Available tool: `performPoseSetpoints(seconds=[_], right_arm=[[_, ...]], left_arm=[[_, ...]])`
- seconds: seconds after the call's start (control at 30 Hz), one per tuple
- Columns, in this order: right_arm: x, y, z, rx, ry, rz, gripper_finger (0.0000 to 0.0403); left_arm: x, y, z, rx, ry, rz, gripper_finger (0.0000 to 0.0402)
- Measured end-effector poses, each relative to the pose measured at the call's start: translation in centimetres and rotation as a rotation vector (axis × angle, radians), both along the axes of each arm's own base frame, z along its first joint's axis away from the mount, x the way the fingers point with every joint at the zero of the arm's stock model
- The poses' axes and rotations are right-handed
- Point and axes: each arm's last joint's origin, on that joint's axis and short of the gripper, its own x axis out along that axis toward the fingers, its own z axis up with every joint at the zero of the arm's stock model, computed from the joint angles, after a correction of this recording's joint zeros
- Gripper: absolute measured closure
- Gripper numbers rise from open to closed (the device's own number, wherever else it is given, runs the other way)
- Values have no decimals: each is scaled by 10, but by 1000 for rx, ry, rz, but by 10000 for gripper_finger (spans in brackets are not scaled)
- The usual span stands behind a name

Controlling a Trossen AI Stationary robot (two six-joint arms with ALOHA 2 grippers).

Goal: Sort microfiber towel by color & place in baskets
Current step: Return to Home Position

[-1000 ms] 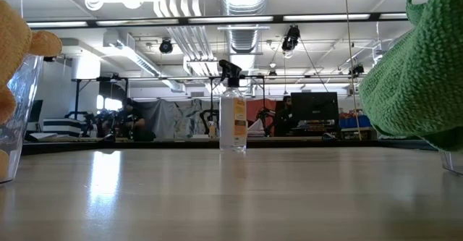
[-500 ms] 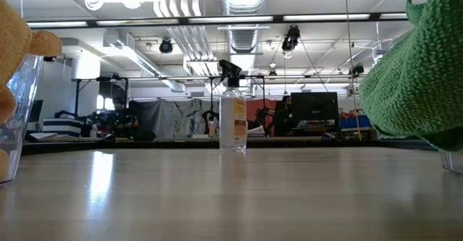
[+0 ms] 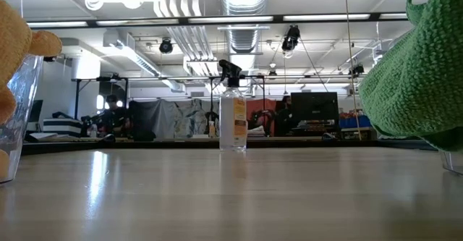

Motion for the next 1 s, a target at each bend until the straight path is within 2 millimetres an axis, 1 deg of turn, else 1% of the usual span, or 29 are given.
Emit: performPoseSetpoints(seconds=[0.13,0.33,0.5,0.67,0.83,1.0], right_arm=[[-10,-5,1,-56,-9,-6,197],[-27,-18,1,-143,-14,-117,197],[-41,-30,6,-128,-52,-223,197],[-50,-41,5,-125,-71,-328,197],[-56,-49,-1,-156,-54,-457,197],[-57,-51,-7,-142,-29,-521,197]], left_arm=[[-10,11,-9,-35,23,-7,217],[-28,30,-26,-72,8,1,228],[-45,48,-40,-93,-2,4,239],[-64,68,-53,-194,48,-23,243],[-79,82,-64,-259,109,-109,243],[-94,95,-71,-334,91,-243,243]])
